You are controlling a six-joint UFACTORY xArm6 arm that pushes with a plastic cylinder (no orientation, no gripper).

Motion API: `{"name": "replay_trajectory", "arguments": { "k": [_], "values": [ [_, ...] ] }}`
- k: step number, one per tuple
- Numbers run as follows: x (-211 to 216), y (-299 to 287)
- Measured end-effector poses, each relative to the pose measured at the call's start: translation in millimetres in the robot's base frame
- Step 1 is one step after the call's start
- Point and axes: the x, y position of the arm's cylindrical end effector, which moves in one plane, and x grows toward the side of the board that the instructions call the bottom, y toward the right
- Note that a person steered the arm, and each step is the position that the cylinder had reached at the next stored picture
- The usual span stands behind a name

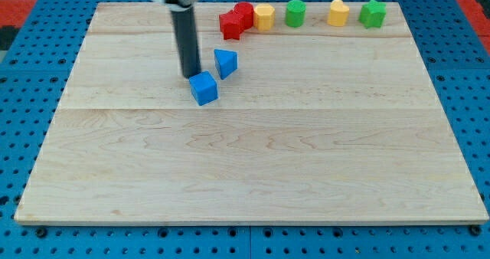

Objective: Push the blue cube and blue triangle diagonally

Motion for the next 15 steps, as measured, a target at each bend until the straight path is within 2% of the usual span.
{"name": "replay_trajectory", "arguments": {
  "k": [1, 2, 3, 4, 5, 6, 7, 9, 10, 11, 12, 13, 15],
  "values": [
    [33, 24],
    [54, 118],
    [53, 158],
    [32, 172],
    [64, 217],
    [110, 235],
    [102, 189],
    [149, 211],
    [129, 206],
    [141, 236],
    [149, 230],
    [123, 167],
    [-46, 66]
  ]
}}
